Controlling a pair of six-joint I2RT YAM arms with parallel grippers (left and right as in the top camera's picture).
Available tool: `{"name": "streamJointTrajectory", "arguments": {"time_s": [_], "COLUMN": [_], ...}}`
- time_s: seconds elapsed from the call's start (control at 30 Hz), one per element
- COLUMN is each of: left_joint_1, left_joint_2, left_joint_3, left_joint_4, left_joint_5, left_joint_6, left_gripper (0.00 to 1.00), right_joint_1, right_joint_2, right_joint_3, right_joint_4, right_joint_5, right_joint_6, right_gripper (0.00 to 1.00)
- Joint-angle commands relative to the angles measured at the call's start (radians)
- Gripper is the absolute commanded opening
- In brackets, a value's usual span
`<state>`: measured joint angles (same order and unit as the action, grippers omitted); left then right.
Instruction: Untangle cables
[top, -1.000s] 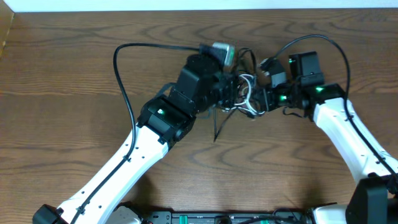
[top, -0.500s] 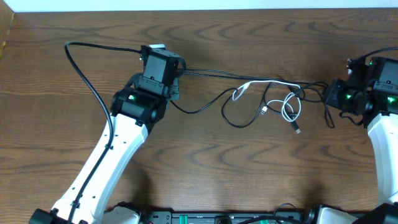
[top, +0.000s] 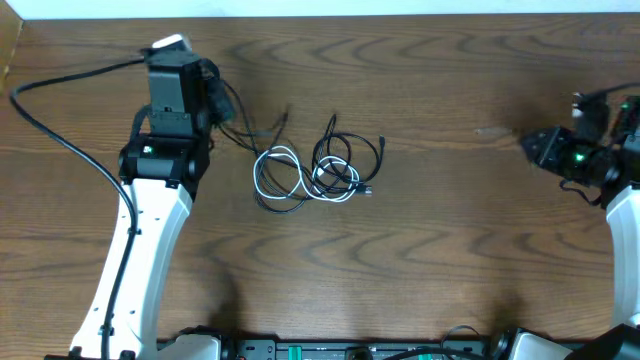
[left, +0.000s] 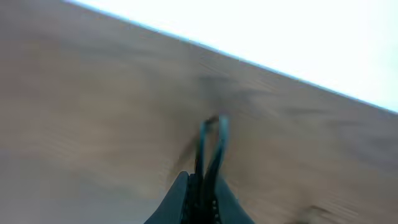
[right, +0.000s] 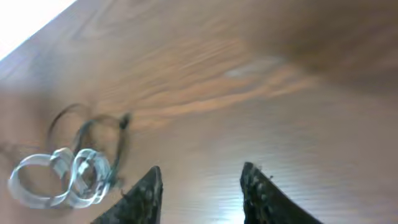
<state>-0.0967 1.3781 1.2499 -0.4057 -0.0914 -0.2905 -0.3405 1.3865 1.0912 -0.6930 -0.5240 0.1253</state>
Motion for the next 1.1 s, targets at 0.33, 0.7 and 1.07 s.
{"name": "streamJointTrajectory", "arguments": {"time_s": [0.33,0.7,1.07], "left_joint_1": [-0.053,-0.235,-0.080], "left_joint_2": [0.053,0.237,0.393], "left_joint_3": [0.003,-0.053,-0.053], "left_joint_4": [-0.181,-0.305,-0.346], "left_joint_5": [-0.069,-0.061,-0.114], "left_joint_6": [0.070,0.058,0.005], "left_gripper": [0.34,0.72,0.46], "right_joint_1": [0.441,0.457,0.457], "right_joint_2": [0.037,0.037,0.037], "right_joint_3": [0.011,0.011,0.011], "right_joint_4": [-0.007,-0.052,-0.074], "right_joint_5": [0.186,0.189,0.234], "right_joint_6": [-0.097,-0.097,-0.097], "right_gripper": [0.53,0.54,0.54]}}
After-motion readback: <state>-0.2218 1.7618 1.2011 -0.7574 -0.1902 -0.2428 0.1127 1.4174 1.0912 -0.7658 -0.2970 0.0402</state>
